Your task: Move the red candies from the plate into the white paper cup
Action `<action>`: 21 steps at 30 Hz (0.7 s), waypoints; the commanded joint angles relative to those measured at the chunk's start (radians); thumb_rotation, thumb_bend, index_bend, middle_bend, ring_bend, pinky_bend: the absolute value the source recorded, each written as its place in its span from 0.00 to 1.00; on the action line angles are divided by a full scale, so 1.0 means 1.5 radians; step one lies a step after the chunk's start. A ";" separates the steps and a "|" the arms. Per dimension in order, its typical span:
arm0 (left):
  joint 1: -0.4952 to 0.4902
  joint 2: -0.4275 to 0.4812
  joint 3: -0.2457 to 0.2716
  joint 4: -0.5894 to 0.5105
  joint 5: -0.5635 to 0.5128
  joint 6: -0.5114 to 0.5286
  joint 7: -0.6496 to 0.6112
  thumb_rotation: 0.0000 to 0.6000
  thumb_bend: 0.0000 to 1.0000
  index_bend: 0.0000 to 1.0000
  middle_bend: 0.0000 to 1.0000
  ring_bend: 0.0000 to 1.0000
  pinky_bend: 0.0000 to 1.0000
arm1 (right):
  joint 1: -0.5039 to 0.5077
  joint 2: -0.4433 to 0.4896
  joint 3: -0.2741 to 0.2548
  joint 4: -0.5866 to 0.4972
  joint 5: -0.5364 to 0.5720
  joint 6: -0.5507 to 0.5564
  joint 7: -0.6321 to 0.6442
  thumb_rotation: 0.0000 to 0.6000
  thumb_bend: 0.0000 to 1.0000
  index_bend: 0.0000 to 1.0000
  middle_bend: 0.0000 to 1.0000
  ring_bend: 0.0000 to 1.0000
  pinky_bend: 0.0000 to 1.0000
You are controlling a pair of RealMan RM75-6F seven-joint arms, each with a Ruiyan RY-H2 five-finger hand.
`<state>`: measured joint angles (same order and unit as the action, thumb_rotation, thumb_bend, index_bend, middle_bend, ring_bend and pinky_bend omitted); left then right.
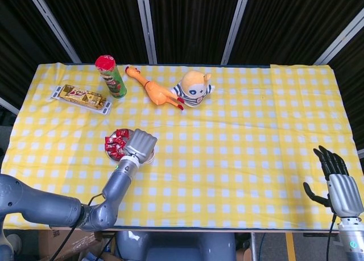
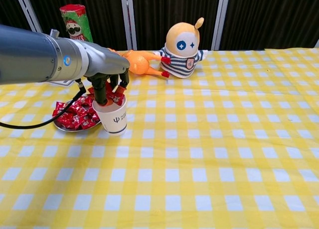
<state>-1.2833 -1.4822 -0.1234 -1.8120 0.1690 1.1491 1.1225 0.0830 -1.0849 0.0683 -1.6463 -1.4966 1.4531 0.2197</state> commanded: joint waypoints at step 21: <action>0.000 -0.006 0.006 0.007 0.011 0.002 -0.015 1.00 0.42 0.45 0.54 0.88 0.89 | -0.001 0.000 0.001 0.001 -0.001 0.003 0.000 1.00 0.41 0.00 0.00 0.00 0.00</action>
<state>-1.2834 -1.4909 -0.1151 -1.8011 0.1856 1.1515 1.1004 0.0822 -1.0847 0.0691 -1.6453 -1.4982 1.4570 0.2204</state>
